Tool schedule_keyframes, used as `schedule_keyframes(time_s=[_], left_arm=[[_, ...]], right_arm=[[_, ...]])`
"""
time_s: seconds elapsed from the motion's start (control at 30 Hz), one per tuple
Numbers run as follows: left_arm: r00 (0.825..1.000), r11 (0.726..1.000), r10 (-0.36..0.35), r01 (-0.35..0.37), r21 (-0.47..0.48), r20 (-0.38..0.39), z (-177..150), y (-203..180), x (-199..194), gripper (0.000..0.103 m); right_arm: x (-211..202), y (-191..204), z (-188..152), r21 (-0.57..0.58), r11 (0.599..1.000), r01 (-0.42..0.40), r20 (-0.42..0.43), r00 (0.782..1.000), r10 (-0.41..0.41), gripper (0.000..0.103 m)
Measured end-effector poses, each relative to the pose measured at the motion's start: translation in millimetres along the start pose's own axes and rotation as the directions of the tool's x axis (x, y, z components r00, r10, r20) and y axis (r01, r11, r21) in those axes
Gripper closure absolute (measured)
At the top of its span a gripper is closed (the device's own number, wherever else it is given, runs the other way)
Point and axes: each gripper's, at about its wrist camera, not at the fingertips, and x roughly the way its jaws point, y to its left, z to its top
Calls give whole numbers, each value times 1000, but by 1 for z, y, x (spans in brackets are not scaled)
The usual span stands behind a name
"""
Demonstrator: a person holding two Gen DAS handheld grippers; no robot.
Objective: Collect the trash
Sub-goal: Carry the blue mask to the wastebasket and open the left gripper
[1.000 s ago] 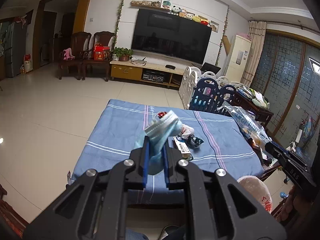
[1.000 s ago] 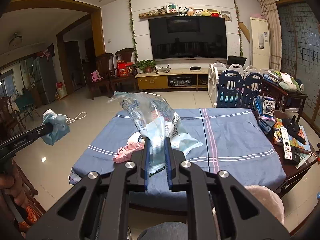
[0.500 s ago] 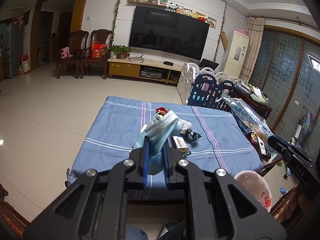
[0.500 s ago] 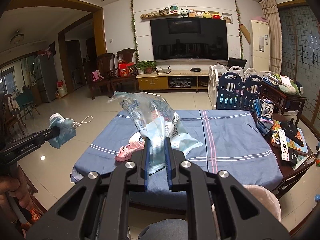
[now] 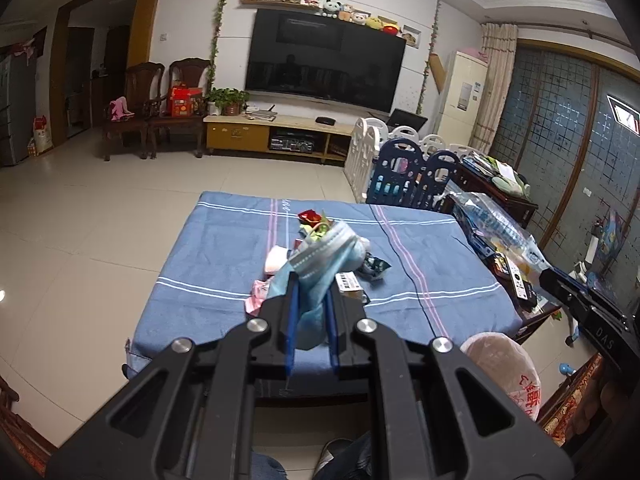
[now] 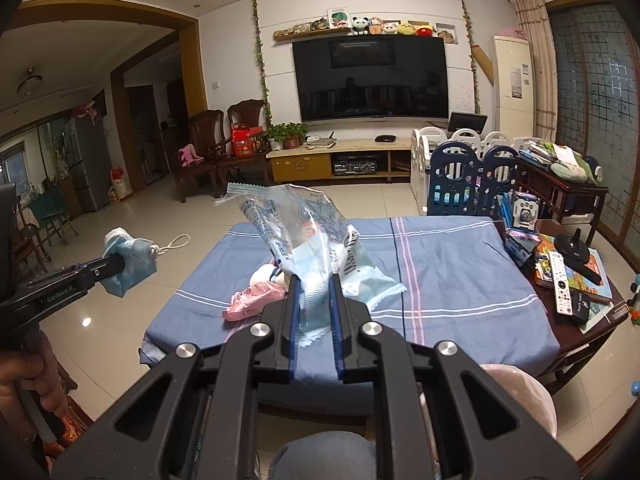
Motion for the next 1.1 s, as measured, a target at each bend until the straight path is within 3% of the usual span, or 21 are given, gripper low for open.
schedule_keyframes(time_s=[0.2,0.37,0.53,0.63,0.73,0.8,0.97,1.03,1.1], left_arm=[[992,991,-111,115,72,-60,-10,-50,20,90],[963,961,-226,245,127,-146,-32,-108,46,89],[908,909,-329,378,175,-258,-65,-178,74,89],[867,870,-381,453,192,-321,-83,-220,87,89],[831,841,-405,502,202,-381,-96,-259,101,89],[818,823,-407,521,225,-407,-104,-279,107,89],[805,797,-407,544,264,-431,-113,-316,115,88],[801,793,-411,549,262,-435,-114,-320,116,78],[810,795,-407,542,272,-423,-115,-325,115,28]], right_arm=[[-25,-32,-20,21,997,73,-19,997,-73,89],[-44,-73,-54,59,985,164,-82,984,-159,89],[-61,-115,-85,93,960,266,-141,957,-252,89],[-65,-139,-94,128,940,316,-163,942,-295,87],[-69,-161,-99,180,915,360,-181,927,-329,66],[-75,-167,-102,196,909,368,-165,926,-340,58],[-82,-176,-100,208,901,380,-137,924,-358,55],[-85,-177,-99,210,900,381,-126,924,-361,55],[-87,-179,-98,212,901,378,-122,925,-359,55]])
